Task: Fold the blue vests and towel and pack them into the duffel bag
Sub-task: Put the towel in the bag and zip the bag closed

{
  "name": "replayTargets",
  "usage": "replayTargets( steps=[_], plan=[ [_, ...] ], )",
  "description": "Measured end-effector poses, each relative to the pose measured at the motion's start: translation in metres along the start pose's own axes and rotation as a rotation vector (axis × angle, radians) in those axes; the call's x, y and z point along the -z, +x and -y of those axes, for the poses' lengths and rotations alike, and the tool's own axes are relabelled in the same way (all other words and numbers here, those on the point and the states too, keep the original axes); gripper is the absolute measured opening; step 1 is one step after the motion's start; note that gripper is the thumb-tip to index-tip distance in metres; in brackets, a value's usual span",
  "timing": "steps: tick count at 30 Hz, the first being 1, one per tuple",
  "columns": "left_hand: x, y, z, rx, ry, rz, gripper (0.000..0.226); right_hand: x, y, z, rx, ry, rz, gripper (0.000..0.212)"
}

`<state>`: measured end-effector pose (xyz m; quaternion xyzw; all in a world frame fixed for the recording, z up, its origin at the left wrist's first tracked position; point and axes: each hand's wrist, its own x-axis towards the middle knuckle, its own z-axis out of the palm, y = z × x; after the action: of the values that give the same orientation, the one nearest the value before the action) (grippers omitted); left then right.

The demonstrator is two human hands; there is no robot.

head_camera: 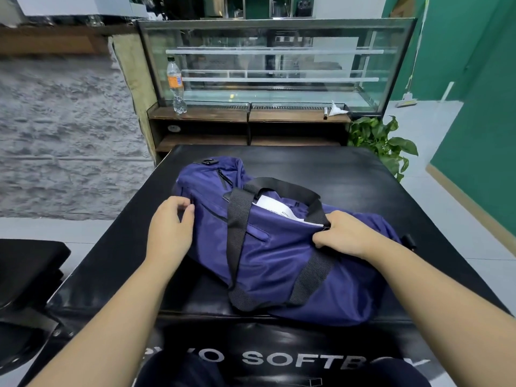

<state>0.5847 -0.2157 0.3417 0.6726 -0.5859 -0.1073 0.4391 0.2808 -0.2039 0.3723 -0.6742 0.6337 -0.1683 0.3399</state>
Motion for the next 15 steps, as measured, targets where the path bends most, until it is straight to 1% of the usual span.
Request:
replayTargets(
  steps=[2,4,8,10,12,15],
  plan=[
    [0.001,-0.003,-0.003,0.006,0.006,-0.005,0.009,-0.001,0.003,-0.003,-0.021,0.011,0.004,0.020],
    [0.002,-0.009,-0.006,-0.029,0.040,-0.009,0.008,-0.002,0.005,-0.004,-0.032,0.016,0.006,0.019],
    [0.004,-0.026,-0.010,-0.234,0.143,0.045,0.010,-0.003,0.006,-0.006,-0.051,0.042,0.009,0.021],
    [0.004,-0.036,-0.010,-0.294,0.181,0.087,0.009,-0.004,0.006,-0.007,-0.045,0.049,0.011,0.018],
    [0.002,-0.047,-0.011,-0.345,0.204,0.122,0.012,-0.004,0.006,-0.008,-0.039,0.046,0.011,0.014],
    [0.001,-0.058,-0.012,-0.407,0.194,0.169,0.024,-0.004,0.003,-0.006,-0.028,0.050,0.012,0.013]
  ],
)
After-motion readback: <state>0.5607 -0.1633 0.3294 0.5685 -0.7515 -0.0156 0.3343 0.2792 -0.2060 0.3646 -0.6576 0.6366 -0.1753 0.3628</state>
